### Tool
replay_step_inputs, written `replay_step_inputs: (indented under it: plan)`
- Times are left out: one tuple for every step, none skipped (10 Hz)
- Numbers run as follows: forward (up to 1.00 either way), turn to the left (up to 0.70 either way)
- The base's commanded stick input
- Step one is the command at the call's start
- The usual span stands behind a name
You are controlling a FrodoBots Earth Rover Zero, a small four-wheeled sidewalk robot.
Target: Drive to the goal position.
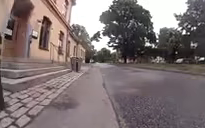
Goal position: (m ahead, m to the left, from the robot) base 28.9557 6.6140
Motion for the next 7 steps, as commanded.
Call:
replay_step_inputs:
  plan:
    - [0.7, 0.0]
    - [0.7, 0.0]
    - [0.7, 0.0]
    - [0.7, 0.0]
    - [0.7, 0.0]
    - [0.7, 0.0]
    - [0.7, 0.0]
